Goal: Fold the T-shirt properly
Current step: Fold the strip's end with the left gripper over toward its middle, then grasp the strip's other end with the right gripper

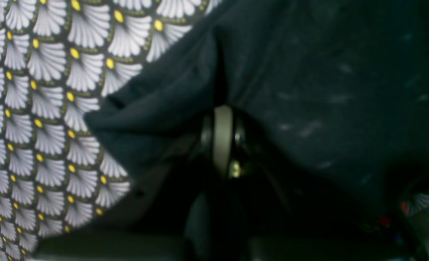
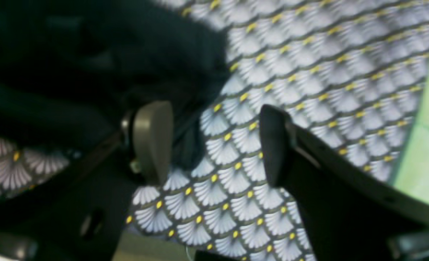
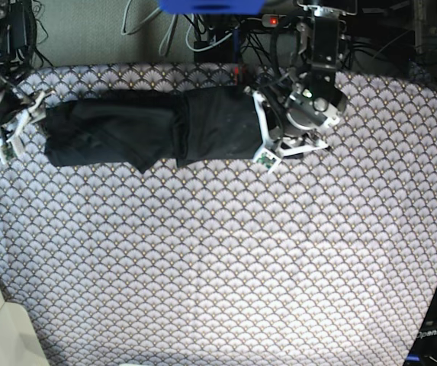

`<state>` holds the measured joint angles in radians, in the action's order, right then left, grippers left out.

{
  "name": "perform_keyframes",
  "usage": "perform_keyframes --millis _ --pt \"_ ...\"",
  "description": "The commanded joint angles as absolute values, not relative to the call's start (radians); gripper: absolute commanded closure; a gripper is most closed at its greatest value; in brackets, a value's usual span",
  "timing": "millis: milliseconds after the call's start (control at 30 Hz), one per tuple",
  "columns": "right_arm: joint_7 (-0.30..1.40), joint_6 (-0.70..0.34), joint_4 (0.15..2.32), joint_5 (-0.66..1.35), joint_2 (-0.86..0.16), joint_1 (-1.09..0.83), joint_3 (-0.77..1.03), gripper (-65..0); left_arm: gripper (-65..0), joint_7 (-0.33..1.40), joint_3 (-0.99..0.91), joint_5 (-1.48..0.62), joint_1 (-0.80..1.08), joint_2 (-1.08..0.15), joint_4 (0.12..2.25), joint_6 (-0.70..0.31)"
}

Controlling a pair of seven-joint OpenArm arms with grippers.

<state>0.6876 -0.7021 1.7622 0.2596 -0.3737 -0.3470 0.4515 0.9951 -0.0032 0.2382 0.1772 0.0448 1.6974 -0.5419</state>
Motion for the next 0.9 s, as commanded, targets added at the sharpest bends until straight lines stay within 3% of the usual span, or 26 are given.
perform_keyframes --millis 0,400,667,867 --pt "0.671 -0.698 1.776 0.269 -0.381 -0.343 0.458 -40.2 0.0 1.013 -0.001 0.237 0.180 0.045 1.692 -0.544" --pt "0.668 -0.698 1.592 0.269 -0.358 -0.255 0.452 -40.4 0.0 1.015 -0.064 0.231 0.177 0.050 1.768 -0.544" --pt "0.676 -0.698 1.586 0.275 -0.358 -0.246 0.447 -40.5 0.0 1.017 -0.064 0.232 0.180 0.050 1.781 -0.544" --pt "0.690 -0.698 1.581 0.418 -0.375 -0.254 0.414 -40.5 0.0 1.015 -0.064 0.231 0.182 0.050 1.781 -0.544"
